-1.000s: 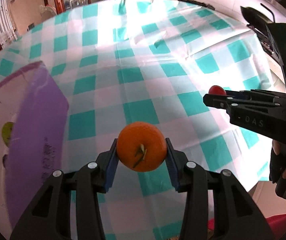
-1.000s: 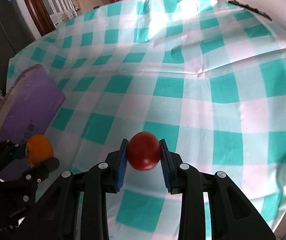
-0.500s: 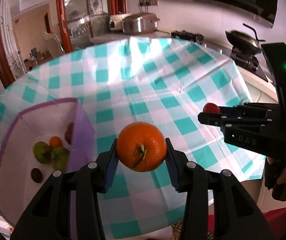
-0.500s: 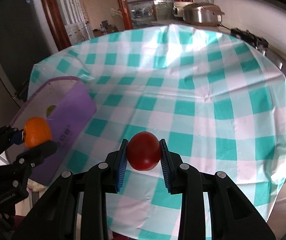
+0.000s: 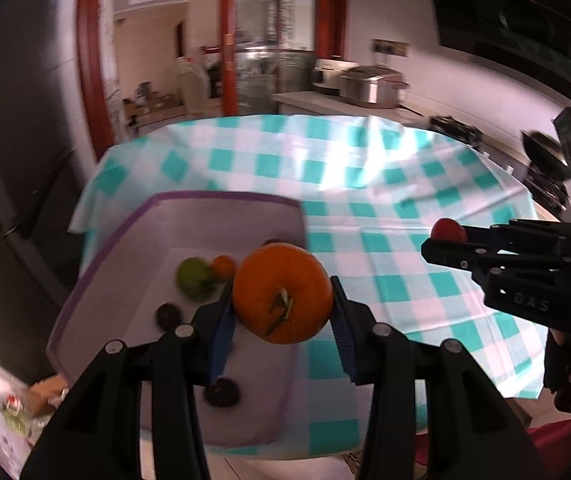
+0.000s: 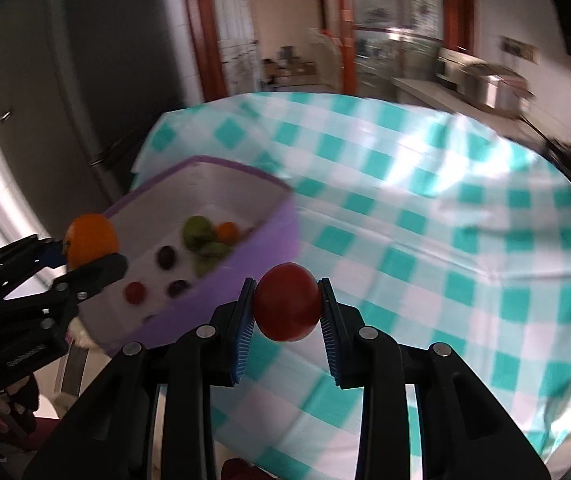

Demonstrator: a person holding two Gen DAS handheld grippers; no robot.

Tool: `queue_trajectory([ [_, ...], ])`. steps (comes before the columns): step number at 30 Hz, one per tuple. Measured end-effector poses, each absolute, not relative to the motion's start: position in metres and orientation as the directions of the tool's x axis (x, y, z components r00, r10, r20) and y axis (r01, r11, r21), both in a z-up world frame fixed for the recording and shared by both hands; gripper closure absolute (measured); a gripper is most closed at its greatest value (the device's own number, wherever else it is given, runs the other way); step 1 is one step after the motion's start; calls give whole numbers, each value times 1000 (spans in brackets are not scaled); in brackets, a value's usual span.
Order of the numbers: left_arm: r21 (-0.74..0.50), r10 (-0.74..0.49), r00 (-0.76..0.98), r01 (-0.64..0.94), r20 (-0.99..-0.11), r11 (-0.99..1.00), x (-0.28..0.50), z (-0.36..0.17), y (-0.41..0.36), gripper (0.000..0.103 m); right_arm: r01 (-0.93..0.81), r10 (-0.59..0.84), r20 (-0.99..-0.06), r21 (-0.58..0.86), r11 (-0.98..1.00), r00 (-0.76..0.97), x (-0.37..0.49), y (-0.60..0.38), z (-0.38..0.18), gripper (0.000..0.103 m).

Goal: Organize fruits
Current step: 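Carry the mandarin and red tomato into the box and open both grippers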

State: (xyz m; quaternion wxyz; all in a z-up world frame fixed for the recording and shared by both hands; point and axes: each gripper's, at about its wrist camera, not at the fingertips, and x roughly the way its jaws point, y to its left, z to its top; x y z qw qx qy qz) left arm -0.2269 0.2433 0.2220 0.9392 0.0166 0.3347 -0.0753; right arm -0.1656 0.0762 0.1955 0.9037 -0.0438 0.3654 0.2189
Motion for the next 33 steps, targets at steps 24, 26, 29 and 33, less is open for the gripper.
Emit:
queue_trajectory([
  [24,-82,52,336,-373,-941,924,-124,116,393,59,-688,332,-899,50,724,284,10,285,134,71],
  [26,-51,74,303,-385,-950,922,-114,108,396,59,-691,312,-913,49,721,262,33,301,121,71],
  [29,-31,82,256,-410,-963,912,-100,98,401,59,-694,282,-930,44,719,234,56,318,99,71],
  [33,27,98,157,-403,-983,915,-83,86,401,58,-704,260,-946,49,709,196,74,333,73,71],
])
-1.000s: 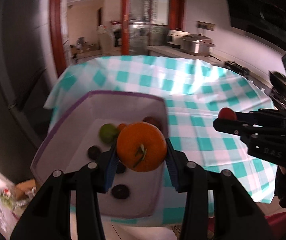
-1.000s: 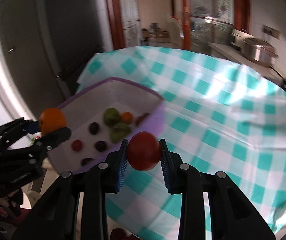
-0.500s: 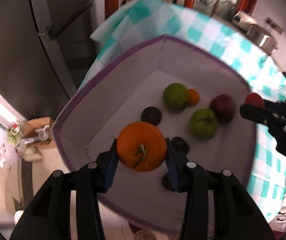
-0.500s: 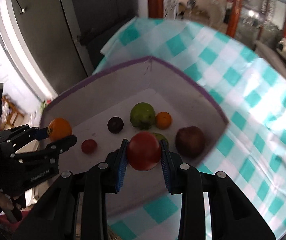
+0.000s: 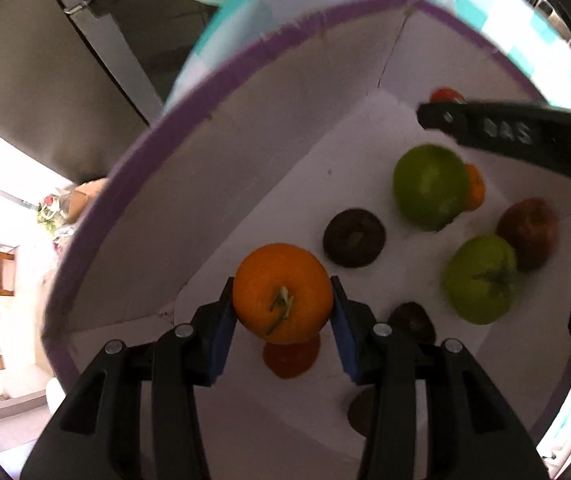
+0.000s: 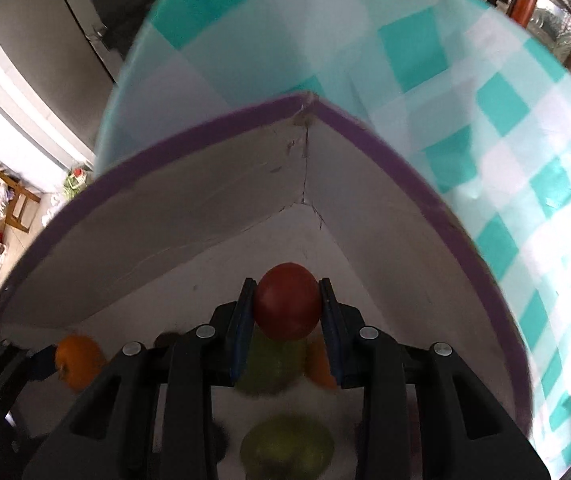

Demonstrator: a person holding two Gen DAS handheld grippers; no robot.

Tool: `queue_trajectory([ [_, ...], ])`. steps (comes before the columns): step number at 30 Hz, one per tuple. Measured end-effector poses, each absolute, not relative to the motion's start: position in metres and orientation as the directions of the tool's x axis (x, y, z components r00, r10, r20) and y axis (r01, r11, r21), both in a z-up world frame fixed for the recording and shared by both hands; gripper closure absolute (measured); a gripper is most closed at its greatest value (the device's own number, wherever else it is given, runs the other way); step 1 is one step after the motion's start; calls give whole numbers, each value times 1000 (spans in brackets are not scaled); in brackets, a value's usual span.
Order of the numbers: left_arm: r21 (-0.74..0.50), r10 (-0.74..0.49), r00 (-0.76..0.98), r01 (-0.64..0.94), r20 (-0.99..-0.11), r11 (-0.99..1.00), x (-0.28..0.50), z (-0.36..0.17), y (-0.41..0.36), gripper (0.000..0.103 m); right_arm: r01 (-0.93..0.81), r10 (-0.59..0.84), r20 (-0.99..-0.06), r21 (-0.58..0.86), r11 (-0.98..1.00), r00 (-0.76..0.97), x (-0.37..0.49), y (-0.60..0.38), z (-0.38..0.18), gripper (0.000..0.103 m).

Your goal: Organize fruits

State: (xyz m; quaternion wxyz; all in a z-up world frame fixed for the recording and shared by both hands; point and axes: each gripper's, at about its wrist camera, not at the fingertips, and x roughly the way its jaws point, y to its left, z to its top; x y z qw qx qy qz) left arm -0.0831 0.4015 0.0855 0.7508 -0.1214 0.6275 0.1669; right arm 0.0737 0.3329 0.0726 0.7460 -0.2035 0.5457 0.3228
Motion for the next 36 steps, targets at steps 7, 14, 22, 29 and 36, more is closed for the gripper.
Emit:
queue_trajectory([
  [7,75,109,65,-384,-992,920,-78,73,400,54,-691,265,-954,100,716,136,87,340,48,67],
  [14,56,144,216,-368,-966,928,-91,99,393,22,-652,316,-934,137,746,165,77,321,76,26],
  [22,-27,182,513,-374,-839,927,-134,168,380,4,-639,330,-890,58,767,316,22,269,140,16],
  [29,-64,191,675,-334,-713,940,-168,222,365,2,-593,365,-834,57,803,414,-23,223,166,16],
  [36,-58,137,553,-319,-822,946,-161,195,373,2,-523,349,-839,92,847,417,-27,222,165,16],
])
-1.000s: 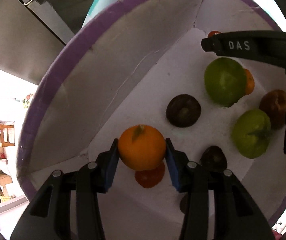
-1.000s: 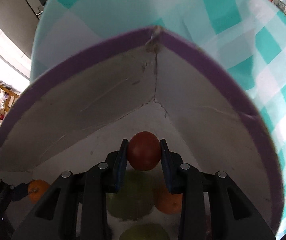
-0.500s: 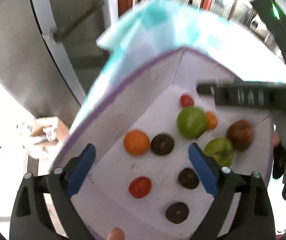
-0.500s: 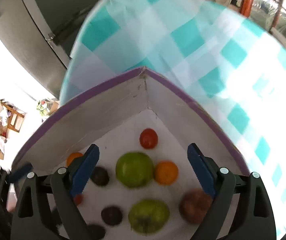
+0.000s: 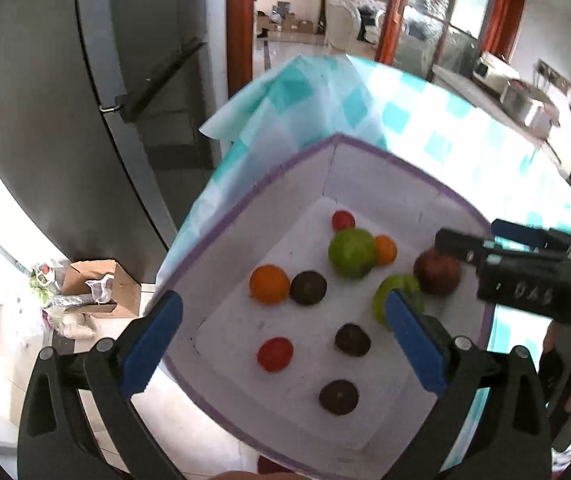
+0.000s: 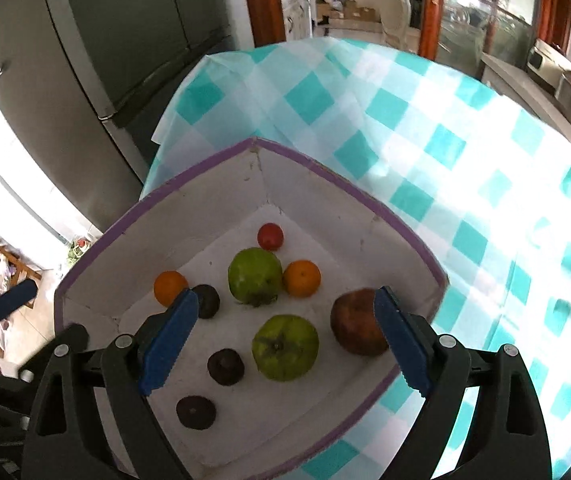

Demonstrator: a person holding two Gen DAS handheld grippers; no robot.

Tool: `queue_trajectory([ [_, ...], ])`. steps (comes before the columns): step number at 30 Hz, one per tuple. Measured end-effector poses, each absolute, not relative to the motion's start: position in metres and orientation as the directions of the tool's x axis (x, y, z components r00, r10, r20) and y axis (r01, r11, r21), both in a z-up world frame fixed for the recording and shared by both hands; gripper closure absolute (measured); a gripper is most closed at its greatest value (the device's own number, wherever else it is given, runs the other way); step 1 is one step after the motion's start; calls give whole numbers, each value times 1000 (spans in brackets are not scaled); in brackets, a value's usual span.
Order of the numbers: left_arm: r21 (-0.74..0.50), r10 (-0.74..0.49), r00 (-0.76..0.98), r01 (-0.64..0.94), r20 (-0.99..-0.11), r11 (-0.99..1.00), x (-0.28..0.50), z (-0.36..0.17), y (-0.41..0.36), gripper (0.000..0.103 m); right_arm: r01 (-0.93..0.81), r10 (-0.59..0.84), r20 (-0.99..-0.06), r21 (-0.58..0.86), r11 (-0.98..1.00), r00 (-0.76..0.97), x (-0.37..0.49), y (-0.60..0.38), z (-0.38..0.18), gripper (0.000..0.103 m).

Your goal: Organize fruits

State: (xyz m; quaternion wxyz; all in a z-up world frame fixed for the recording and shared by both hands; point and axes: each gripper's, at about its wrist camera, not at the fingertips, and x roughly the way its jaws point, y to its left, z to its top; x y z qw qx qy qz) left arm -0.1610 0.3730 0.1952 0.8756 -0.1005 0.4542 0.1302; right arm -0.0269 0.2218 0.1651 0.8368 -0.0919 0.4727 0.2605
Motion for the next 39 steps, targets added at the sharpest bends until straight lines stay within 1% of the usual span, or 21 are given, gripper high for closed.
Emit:
queue_trajectory([
  [8,17,152,519,-256,-841,966,-162,169,369,2,-530,326,-859,78,844,394,-33,229,154,16],
  [24,-4,128,455,-277,-881,961,-155,137,387,2,-552,287,-901,65,831,325,-28,251,124,16],
  [31,-13,118,438,-285,-891,958,-151,129,394,2,-553,276,-910,64,831,310,-25,256,118,16],
  [35,-3,142,454,-303,-880,953,-154,129,395,2,-554,267,-915,58,830,303,-26,258,115,16],
  [39,0,144,440,-311,-887,950,-154,131,395,2,-530,275,-908,72,845,316,-33,249,122,16],
])
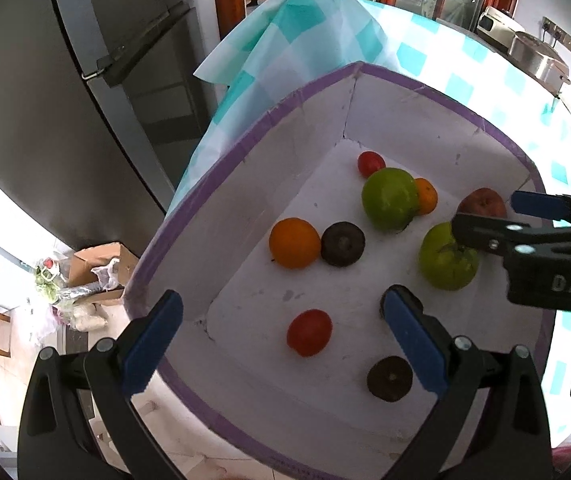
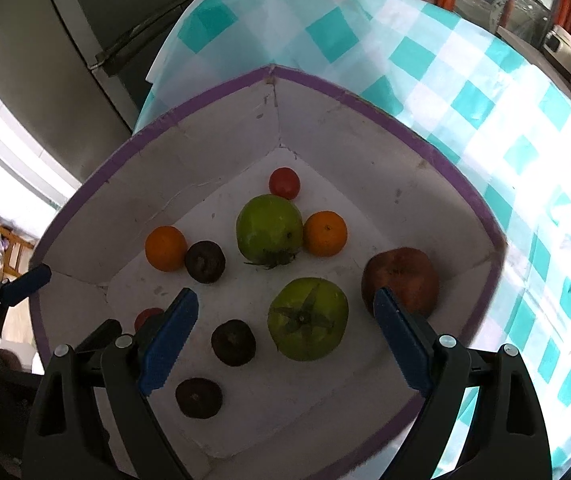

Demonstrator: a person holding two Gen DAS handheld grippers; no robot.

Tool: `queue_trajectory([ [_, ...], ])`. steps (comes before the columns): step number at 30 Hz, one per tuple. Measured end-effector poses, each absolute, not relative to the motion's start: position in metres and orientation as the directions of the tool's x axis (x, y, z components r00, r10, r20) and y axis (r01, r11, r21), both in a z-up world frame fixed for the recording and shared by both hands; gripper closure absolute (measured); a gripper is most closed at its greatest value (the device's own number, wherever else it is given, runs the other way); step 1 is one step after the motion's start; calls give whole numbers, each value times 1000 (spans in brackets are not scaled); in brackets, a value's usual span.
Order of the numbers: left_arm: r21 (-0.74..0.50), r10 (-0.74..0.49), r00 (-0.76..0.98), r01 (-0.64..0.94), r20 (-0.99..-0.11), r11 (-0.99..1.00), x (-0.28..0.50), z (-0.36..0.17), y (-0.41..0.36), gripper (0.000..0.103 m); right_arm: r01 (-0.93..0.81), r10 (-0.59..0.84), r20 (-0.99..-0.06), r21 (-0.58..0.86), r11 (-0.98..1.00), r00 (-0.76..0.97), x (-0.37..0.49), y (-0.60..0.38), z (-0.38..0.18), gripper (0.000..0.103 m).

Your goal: Organize fruits

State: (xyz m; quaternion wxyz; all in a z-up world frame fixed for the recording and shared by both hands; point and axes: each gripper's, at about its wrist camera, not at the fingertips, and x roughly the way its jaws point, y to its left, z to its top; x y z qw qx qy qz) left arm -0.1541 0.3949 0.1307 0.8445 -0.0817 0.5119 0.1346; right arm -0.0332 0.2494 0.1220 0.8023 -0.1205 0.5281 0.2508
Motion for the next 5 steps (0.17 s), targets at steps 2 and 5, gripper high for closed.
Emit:
queue_trajectory([
  [2,5,149,440,-312,-885,950,-157,134,392,2,-509,304,-890,98,855,339,-42,239,131,16],
  [5,32,181,473,-306,-862,951,-163,147,379,2,-488,346,-856,129,863,384,-59,218,145,16],
])
